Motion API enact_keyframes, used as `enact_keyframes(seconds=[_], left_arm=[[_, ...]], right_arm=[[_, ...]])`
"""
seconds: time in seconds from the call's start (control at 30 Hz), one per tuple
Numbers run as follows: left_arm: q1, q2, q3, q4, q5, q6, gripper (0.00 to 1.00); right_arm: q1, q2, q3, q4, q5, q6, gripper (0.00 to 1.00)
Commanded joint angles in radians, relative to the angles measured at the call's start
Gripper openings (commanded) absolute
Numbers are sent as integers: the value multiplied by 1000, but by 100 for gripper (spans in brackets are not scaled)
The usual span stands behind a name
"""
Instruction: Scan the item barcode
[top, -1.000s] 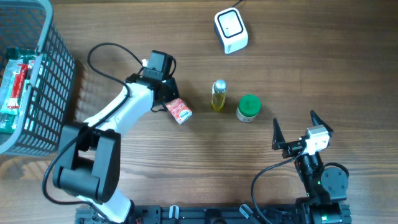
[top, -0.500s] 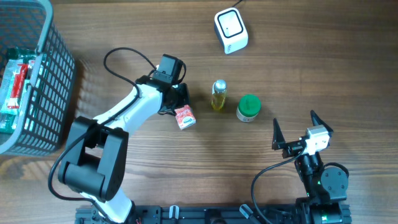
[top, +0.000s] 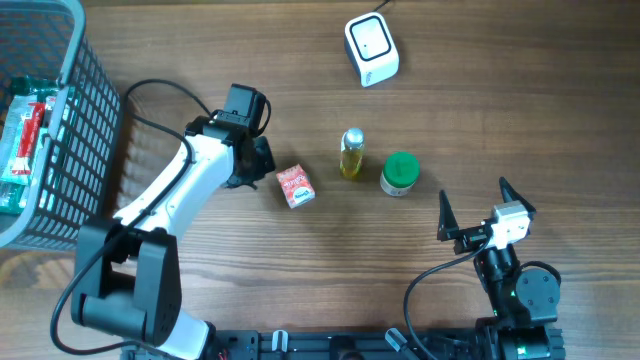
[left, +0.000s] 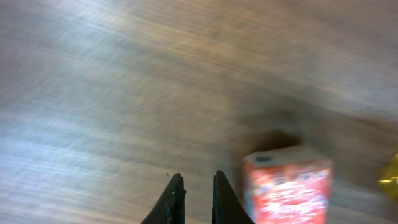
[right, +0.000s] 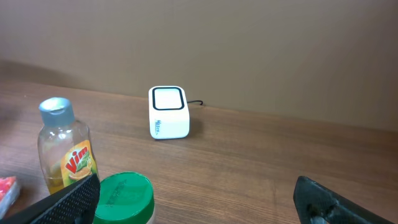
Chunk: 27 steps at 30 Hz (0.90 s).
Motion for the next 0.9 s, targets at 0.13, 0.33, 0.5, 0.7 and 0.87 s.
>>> enact_keyframes(seconds=[0.13, 0.33, 0.5, 0.7, 0.87], left_arm=[[-42, 73, 7, -36, 7, -13, 7], [-103, 121, 7, -28, 19, -14, 7], [-152, 141, 7, 18, 40, -14, 8], [-188, 140, 7, 149, 105, -14, 6], [-183, 128, 40, 158, 81, 45, 4]], right_arm=[[-5, 2, -1, 6, -13, -6, 100], [-5, 2, -1, 6, -13, -6, 99], [-5, 2, -1, 6, -13, -6, 100], [-5, 2, -1, 6, -13, -6, 100], [-5, 2, -1, 6, -13, -6, 99]])
